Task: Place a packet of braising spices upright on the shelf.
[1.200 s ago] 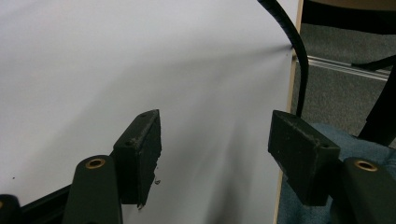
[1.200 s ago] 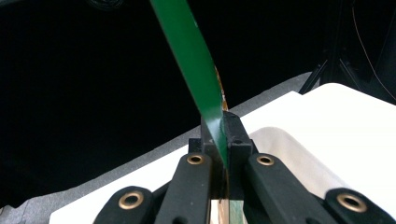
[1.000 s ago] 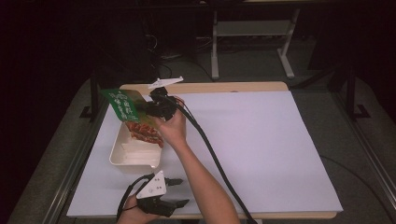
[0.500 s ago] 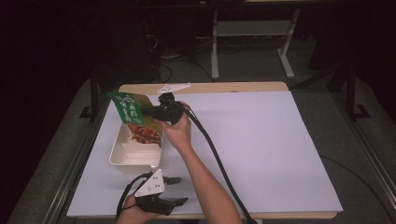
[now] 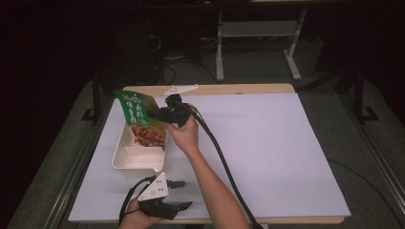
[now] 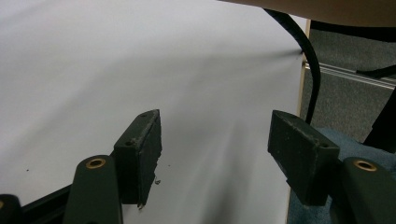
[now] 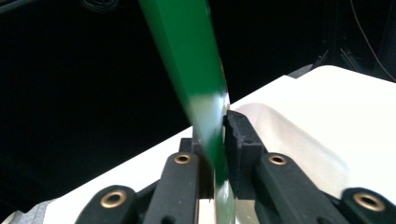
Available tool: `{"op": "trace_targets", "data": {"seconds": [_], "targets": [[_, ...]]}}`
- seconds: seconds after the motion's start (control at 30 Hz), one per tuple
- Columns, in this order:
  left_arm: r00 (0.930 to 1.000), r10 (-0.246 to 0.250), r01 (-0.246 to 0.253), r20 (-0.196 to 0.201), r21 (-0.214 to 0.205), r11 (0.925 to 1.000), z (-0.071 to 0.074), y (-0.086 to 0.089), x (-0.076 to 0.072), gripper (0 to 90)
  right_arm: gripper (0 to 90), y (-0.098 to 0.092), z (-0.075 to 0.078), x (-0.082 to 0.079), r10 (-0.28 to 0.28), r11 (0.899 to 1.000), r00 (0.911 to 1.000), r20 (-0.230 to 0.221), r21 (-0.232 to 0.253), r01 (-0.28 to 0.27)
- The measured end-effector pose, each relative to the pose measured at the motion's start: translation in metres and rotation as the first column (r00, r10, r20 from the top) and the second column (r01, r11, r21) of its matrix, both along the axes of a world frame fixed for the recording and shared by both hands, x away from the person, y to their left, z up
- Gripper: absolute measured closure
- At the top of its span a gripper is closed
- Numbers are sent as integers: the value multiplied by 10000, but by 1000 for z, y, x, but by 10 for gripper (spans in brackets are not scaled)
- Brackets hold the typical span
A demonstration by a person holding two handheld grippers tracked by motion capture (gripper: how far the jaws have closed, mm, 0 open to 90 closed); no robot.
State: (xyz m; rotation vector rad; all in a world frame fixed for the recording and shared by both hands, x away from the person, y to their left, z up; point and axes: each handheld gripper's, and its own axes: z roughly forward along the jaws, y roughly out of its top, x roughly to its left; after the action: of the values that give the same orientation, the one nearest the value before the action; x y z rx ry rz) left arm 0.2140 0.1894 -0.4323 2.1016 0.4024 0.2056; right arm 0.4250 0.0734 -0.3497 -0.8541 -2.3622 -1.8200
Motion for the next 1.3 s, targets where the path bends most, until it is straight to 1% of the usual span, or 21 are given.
{"op": "trace_targets", "data": {"seconds": [0.07,0.1,0.13,0.2,0.4,0.43,0.5,0.63,0.7,0.83,0.93,0.97,1.0,1.07,1.13,1.17,1.23,1.27,1.3], "targets": [[10000,-23,23,17,7,10000,0,0,0,348,796,-1,0,0,-37,10000,10000,28,-9,37],[10000,-22,22,15,0,10000,0,-1,0,348,779,-2,0,0,-25,10000,10000,12,-33,25],[10000,-21,21,14,-7,10000,0,-1,0,348,739,-4,2,0,-83,9999,10000,33,-113,84],[10000,-8,8,-3,12,10000,0,0,0,347,722,-7,3,-1,-51,9998,10000,-53,-204,50],[10000,63,-63,-66,-47,10000,0,0,1,348,680,-17,4,-3,-119,9993,9999,-66,-361,116],[9999,79,-79,-63,-23,10000,0,1,2,347,669,-19,5,-4,-147,9992,9999,-20,-375,146],[9997,162,-164,-177,-82,9998,-1,1,2,347,650,-27,6,-5,-162,9993,9996,-244,-342,154],[9997,180,-181,-151,-94,9998,-1,1,3,347,634,-33,7,-5,-237,9990,9993,-295,-377,225],[9997,211,-212,-144,-74,9997,-1,2,4,341,608,-39,9,-7,-254,9991,9990,-367,-347,242],[9995,266,-267,-196,-47,9996,-2,2,4,336,592,-46,8,-8,-278,9988,9991,-332,-409,264],[9995,252,-252,-171,-32,9997,-2,1,4,334,568,-56,8,-11,-378,9981,9987,-339,-491,361],[9995,252,-252,-171,-32,9997,-2,1,4,334,568,-56,8,-11,-378,9981,9987,-339,-491,361],[9996,246,-246,-170,-21,9997,-2,1,4,333,548,-61,8,-12,-386,9983,9986,-351,-454,370],[9995,253,-254,-193,-23,9997,-2,1,4,331,533,-67,9,-14,-424,9979,9984,-362,-514,405],[9995,241,-241,-188,5,9997,-2,0,4,330,524,-72,10,-16,-435,9980,9984,-365,-466,418],[9995,241,-241,-188,5,9997,-2,0,4,328,524,-72,10,-16,-435,9980,9984,-365,-466,418],[9995,248,-246,-216,58,9997,-2,1,5,319,505,-79,10,-18,-500,9974,9980,-388,-533,479],[9994,278,-276,-224,89,9996,-2,1,6,319,505,-79,10,-18,-500,9974,9980,-388,-533,479],[9990,328,-327,-305,41,9995,-3,0,6,310,499,-84,10,-21,-510,9970,9977,-452,-611,482]]}}
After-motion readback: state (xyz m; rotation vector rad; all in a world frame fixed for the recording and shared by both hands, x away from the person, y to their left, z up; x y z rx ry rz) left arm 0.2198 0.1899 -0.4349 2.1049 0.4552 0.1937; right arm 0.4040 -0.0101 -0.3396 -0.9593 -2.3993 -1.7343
